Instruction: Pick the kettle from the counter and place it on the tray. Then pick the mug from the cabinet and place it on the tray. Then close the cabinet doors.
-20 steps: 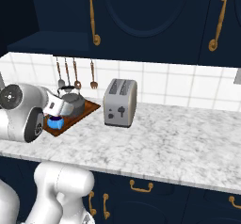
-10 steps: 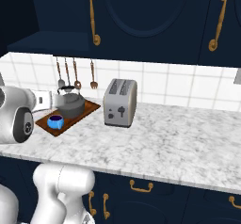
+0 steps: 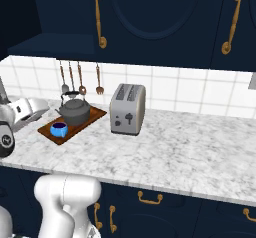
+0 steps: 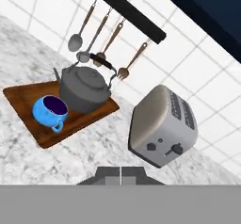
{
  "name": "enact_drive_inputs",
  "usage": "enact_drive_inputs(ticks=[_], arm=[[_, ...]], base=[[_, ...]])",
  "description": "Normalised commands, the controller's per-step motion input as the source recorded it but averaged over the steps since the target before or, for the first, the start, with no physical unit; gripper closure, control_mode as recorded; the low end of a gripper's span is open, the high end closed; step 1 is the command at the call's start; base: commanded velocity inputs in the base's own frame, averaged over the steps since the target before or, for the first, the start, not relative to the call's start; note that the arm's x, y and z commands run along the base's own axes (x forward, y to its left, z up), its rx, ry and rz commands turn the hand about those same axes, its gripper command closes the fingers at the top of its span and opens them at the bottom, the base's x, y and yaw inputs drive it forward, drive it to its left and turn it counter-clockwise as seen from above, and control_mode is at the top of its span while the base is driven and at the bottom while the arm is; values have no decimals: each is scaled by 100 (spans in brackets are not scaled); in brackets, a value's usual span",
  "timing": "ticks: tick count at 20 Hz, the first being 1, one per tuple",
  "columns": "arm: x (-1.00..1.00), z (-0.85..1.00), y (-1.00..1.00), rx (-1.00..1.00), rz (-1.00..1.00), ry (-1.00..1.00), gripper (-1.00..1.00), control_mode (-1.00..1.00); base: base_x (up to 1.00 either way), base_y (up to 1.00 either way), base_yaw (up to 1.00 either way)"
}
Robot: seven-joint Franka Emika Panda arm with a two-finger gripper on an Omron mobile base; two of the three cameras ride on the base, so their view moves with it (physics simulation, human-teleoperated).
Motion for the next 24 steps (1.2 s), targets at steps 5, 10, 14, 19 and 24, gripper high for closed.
enact_drive_inputs(ticks=[5, 10, 14, 19, 24], arm=[[-16, -28, 33, -32, 7, -17, 100, -100], [-2, -26, 41, -28, 1, -2, 100, -100], [-19, 0, 60, -20, 0, -1, 100, -100], [-17, 0, 64, -20, -1, 0, 100, -100], [-25, 0, 57, -17, -5, 0, 100, -100]], base=[[0, 0, 0], [0, 0, 0], [0, 0, 0], [0, 0, 0], [0, 0, 0]])
